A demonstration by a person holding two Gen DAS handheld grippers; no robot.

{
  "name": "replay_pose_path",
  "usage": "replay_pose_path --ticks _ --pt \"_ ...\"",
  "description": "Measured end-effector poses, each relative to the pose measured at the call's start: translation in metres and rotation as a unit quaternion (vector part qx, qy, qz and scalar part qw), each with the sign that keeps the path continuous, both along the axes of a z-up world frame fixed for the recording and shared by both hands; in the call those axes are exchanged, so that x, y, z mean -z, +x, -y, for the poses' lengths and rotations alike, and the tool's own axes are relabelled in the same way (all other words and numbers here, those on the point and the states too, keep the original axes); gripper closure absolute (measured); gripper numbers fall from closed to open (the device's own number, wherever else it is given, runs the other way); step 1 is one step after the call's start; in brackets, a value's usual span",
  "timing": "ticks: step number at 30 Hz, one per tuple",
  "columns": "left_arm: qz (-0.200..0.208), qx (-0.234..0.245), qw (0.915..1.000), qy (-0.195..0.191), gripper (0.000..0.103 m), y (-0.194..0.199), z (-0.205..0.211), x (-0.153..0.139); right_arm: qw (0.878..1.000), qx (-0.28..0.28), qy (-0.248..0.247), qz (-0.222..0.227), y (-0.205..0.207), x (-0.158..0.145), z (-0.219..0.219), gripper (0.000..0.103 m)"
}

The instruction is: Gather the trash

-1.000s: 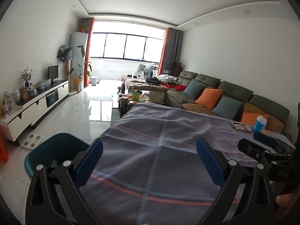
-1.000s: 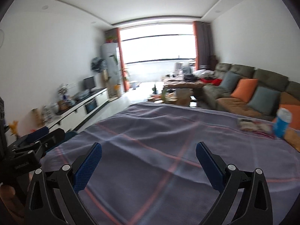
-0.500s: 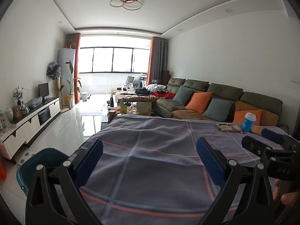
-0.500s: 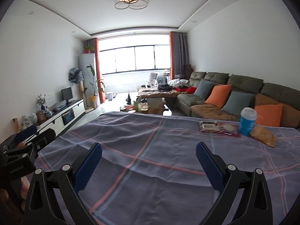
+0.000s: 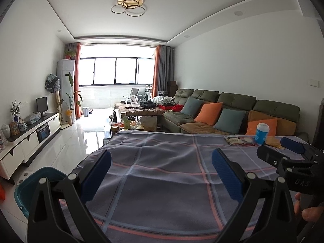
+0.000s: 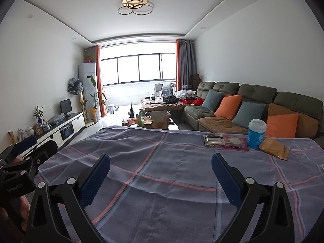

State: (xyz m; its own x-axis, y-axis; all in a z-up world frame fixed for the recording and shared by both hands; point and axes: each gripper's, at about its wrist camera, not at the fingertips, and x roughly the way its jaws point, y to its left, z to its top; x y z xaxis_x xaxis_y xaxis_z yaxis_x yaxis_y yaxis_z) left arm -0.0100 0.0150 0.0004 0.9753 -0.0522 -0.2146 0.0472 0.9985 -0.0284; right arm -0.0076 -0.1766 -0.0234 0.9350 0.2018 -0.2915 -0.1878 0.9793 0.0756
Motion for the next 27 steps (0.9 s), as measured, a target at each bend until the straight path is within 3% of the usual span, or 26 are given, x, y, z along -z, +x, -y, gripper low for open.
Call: replay_pose_path --ticks 27 --pt "0.003 0.001 1.0 -0.001 0.004 -0.0007 0.0063 0.0017 1.0 0.008 0.001 0.001 -0.0039 -0.0021 0.0068 0.003"
